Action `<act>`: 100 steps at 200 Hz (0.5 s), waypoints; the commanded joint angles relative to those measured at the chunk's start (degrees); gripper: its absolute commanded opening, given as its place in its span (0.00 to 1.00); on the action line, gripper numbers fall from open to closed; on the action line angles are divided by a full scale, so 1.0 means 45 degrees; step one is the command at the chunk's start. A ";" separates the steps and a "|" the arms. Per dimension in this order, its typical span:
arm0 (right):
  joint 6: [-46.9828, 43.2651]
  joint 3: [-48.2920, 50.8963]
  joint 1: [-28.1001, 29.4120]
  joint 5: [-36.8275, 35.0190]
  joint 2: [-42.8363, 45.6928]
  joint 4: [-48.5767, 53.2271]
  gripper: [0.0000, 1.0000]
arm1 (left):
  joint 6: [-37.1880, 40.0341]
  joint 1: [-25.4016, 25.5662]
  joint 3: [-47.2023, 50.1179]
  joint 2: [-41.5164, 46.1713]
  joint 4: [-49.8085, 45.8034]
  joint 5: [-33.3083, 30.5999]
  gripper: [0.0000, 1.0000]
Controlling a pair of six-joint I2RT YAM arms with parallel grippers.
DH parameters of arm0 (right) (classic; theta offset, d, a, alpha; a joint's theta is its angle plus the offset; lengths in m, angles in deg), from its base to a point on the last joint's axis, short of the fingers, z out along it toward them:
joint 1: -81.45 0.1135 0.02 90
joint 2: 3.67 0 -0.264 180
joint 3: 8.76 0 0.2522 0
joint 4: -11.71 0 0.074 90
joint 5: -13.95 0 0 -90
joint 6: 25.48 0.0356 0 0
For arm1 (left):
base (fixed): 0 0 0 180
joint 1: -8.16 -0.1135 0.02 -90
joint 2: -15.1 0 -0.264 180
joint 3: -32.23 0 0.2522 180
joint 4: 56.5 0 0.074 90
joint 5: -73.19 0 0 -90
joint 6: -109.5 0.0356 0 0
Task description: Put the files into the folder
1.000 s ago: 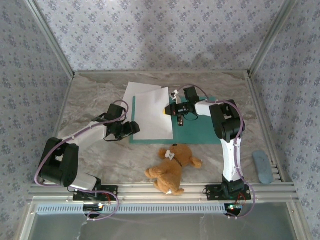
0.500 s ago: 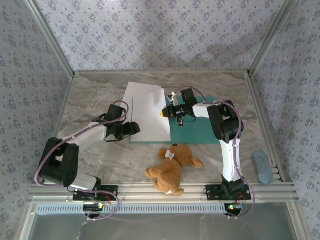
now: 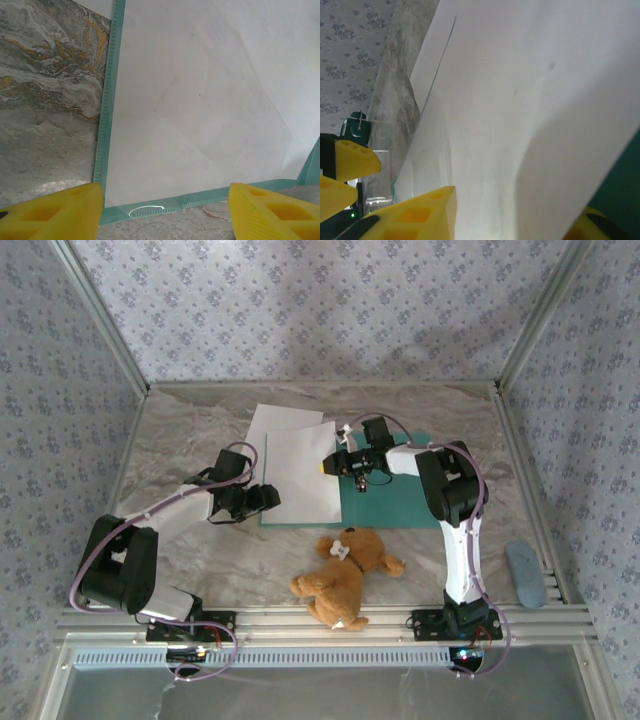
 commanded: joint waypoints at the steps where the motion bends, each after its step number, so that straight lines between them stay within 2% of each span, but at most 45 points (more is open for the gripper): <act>1: -0.0337 -0.0174 -0.0116 -0.0279 0.0929 0.0845 0.41 | 0.0417 -0.0026 -0.0624 0.0340 -0.0562 -0.0135 0.67; 29: -0.0413 -0.0176 -0.0289 -0.0511 0.1483 0.1402 0.49 | 0.0798 0.0067 -0.1389 0.0388 -0.1195 -0.0606 0.67; 75: -0.0930 0.0108 -0.0942 -0.1083 0.2926 0.2783 0.51 | 0.1426 0.0696 -0.3318 -0.0189 -0.1963 -0.1611 0.67; 100: -0.0982 0.0647 -0.1464 -0.1922 0.3748 0.3510 0.51 | 0.1825 0.1362 -0.4435 -0.0954 -0.2091 -0.2319 0.67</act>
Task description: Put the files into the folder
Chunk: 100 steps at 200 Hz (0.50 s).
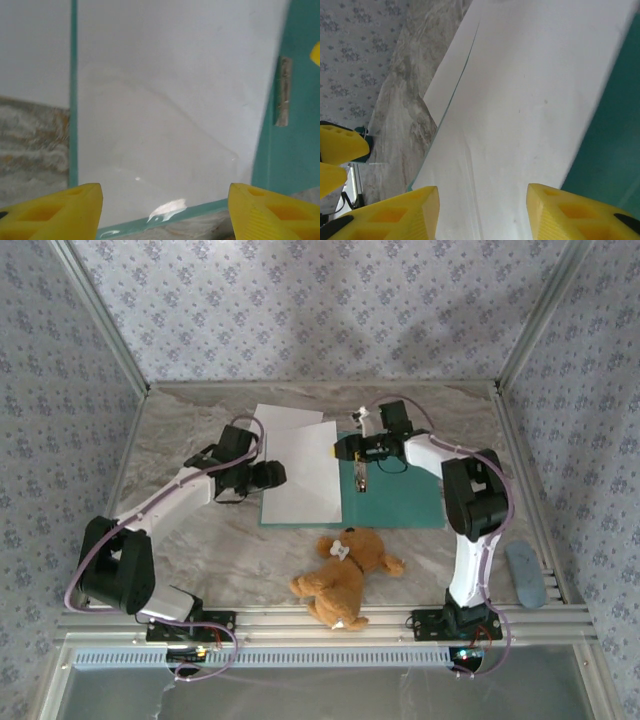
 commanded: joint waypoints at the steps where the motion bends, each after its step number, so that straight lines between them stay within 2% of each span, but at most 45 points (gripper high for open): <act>1: -0.0375 0.0509 -0.0504 -0.0938 0.1070 0.1301 0.51 | 0.0743 0.0614 -0.1166 -0.0794 -0.0636 -0.1033 0.67; 20: -0.0174 0.1198 -0.0915 -0.1421 0.1655 0.1410 0.51 | 0.1120 0.1319 -0.2294 -0.1743 -0.1032 -0.1891 0.67; 50: 0.0271 0.3056 -0.1544 -0.2407 0.2795 0.1319 0.50 | 0.1417 0.2162 -0.3734 -0.3307 -0.1010 -0.2378 0.67; 100: 0.1357 0.5359 -0.2828 -0.3231 0.3909 0.0373 0.50 | 0.1394 0.3115 -0.5546 -0.5768 -0.0581 -0.1635 0.66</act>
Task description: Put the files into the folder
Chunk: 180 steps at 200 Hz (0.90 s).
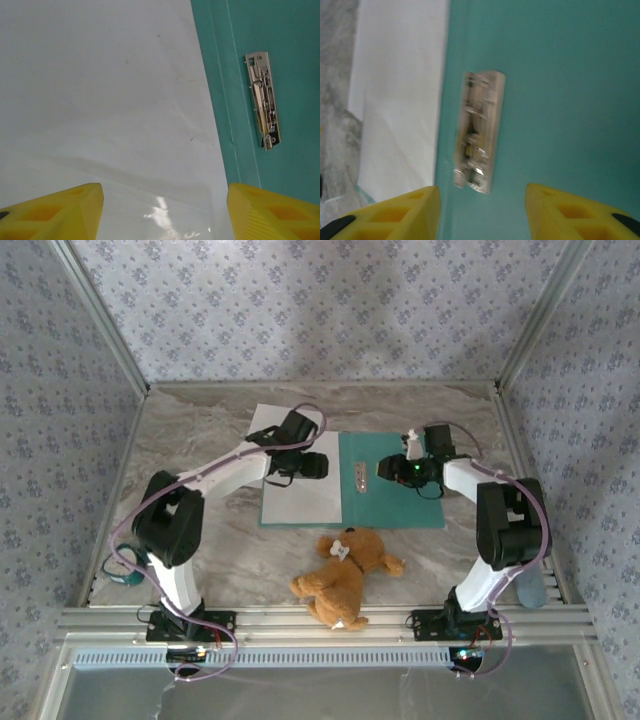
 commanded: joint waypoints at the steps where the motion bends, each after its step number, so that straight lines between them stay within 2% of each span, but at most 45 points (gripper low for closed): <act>1: 0.0593 0.0684 -0.0378 -0.0829 0.0594 -0.0352 0.49 | 0.0202 0.0390 -0.0930 -0.0927 -0.0012 0.0337 0.66; 44: 0.0971 0.1569 -0.0601 -0.1073 0.0567 -0.0847 0.49 | -0.0022 0.0950 -0.1762 -0.2387 0.0341 0.1245 0.66; 107: 0.1423 0.2457 -0.0620 -0.1465 0.0713 -0.1615 0.49 | -0.0499 0.1031 -0.1036 -0.3000 0.1361 0.2376 0.66; 180: 0.1687 0.3104 -0.0636 -0.1622 0.0995 -0.2037 0.50 | -0.0097 0.1021 -0.0551 -0.2990 0.0989 0.2329 0.65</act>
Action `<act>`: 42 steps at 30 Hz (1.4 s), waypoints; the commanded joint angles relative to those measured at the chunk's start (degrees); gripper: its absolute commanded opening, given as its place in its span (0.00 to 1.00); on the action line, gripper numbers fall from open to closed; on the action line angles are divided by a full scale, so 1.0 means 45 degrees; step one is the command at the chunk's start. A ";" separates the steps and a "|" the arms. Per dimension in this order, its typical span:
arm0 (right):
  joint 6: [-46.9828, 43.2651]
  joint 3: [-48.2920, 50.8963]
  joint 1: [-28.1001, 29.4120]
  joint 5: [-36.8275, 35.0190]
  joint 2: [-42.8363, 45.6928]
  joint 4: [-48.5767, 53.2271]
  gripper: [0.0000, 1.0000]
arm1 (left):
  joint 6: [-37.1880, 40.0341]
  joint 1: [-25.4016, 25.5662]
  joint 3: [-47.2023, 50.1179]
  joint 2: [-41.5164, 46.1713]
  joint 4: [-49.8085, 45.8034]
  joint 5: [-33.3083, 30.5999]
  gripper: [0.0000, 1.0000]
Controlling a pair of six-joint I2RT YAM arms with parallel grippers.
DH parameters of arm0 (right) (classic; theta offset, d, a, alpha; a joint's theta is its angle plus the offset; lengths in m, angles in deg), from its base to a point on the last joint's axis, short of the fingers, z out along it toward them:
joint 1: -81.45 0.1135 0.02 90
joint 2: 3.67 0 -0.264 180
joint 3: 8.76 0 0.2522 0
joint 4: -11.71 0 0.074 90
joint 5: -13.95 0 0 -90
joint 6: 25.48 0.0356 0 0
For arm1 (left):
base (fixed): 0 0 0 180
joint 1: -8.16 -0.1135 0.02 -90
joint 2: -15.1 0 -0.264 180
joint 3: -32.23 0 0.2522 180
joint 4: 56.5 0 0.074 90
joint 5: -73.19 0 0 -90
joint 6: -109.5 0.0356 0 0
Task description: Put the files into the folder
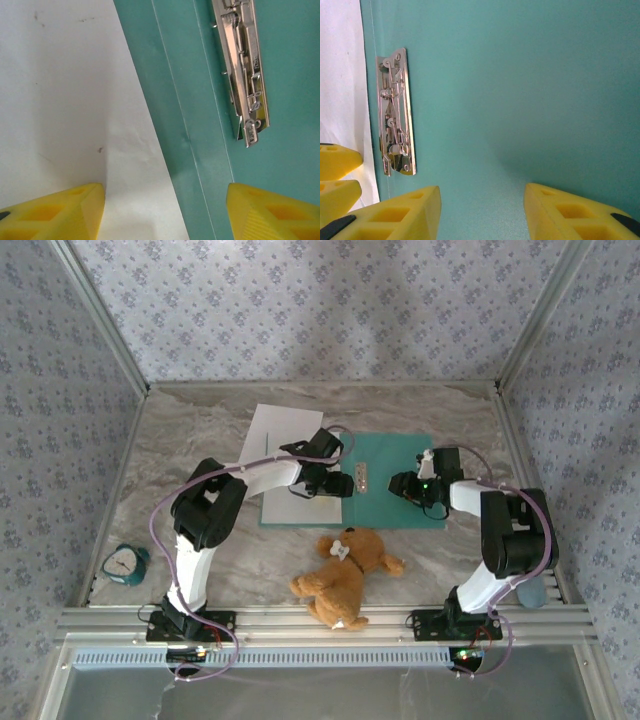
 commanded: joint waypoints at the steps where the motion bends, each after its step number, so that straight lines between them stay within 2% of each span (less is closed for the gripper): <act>1: 0.0221 0.0335 -0.0079 -0.0393 0.0277 0.0158 0.50 | 0.0249 0.0007 0.0058 -0.0101 -0.0320 0.0010 0.65; 6: 0.0242 0.0475 -0.0038 -0.0481 0.0362 0.0064 0.50 | 0.0564 0.0070 -0.0244 0.0315 -0.0829 -0.0715 0.66; 12: 0.0222 0.0472 0.0039 -0.0538 0.0303 0.0073 0.49 | 0.1322 0.0078 -0.1100 0.0822 -0.1828 -0.3021 0.69; 17: 0.0220 0.0423 0.0120 -0.0638 0.0336 0.0137 0.49 | 0.2015 0.0041 -0.2444 0.0154 -0.3119 -0.5188 0.77; 20: 0.0226 0.0402 0.0188 -0.0691 0.0354 0.0142 0.49 | 0.2196 0.0000 -0.3050 -0.0424 -0.3472 -0.5824 0.84; 23: 0.0221 0.0394 0.0243 -0.0715 0.0361 0.0208 0.49 | 0.2271 -0.0058 -0.3328 -0.0874 -0.3472 -0.5967 0.89; 29: 0.0203 0.0388 0.0253 -0.0761 0.0408 0.0303 0.49 | 0.2431 -0.0099 -0.3653 -0.1680 -0.3472 -0.5969 0.92; 42: 0.0396 0.0399 0.0368 -0.0928 0.0518 0.0260 0.50 | 0.3041 -0.0090 -0.2748 -0.1829 -0.3096 -0.5247 0.86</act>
